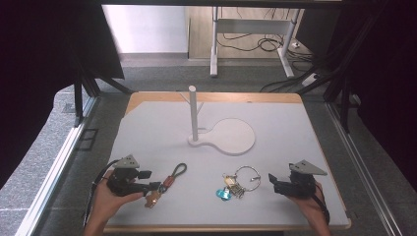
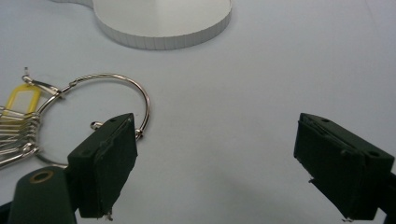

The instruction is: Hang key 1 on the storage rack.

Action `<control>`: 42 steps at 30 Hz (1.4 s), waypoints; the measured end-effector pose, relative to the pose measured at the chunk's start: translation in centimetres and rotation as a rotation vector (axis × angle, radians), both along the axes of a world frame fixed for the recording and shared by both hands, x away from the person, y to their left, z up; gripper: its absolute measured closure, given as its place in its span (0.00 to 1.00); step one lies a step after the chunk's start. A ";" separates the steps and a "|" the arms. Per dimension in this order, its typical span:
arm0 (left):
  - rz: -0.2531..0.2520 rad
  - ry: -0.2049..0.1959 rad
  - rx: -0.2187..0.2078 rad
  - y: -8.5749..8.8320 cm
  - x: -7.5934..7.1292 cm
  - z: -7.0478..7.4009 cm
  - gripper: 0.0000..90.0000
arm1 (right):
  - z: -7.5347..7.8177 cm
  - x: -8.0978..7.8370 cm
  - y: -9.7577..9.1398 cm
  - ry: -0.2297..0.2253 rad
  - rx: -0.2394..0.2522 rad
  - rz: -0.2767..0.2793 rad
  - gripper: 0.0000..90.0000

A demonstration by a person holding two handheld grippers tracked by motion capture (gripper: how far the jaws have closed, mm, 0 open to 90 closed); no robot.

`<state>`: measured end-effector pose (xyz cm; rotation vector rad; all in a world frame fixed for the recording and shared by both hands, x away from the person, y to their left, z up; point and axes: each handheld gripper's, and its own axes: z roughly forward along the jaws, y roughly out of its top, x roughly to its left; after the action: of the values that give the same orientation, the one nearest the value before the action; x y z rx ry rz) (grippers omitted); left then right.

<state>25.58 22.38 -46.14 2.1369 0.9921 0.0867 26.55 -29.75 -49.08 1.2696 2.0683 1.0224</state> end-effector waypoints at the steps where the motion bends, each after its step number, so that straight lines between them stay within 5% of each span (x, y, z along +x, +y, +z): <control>1: 0.000 0.000 0.000 0.0 0.0 0.0 0.46 | 0.0 0.0 0.0 0.000 0.000 0.000 0.15; 12: -0.007 -0.008 -0.002 0.2 -0.2 0.1 0.46 | 0.5 -0.6 -1.6 0.005 0.066 0.003 0.19; 23: 0.000 -0.015 -0.008 0.4 -0.6 0.5 0.45 | 0.3 -0.6 -2.3 0.030 0.077 0.001 0.21; 27: 0.000 -0.020 0.074 0.0 -0.8 1.2 0.45 | 0.2 -0.4 -2.6 0.037 0.089 -0.004 0.22; 33: -0.025 -0.009 0.051 -0.3 -0.7 2.5 0.45 | 0.3 -0.4 -3.5 0.043 0.101 -0.024 0.25; 42: -0.081 0.047 0.119 -2.6 0.9 3.6 0.46 | 0.3 -0.7 -3.0 0.042 0.088 -0.008 0.27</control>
<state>26.50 19.78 -42.52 2.2952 0.9464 0.0573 25.80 -32.77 -48.78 1.3521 2.0685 1.1026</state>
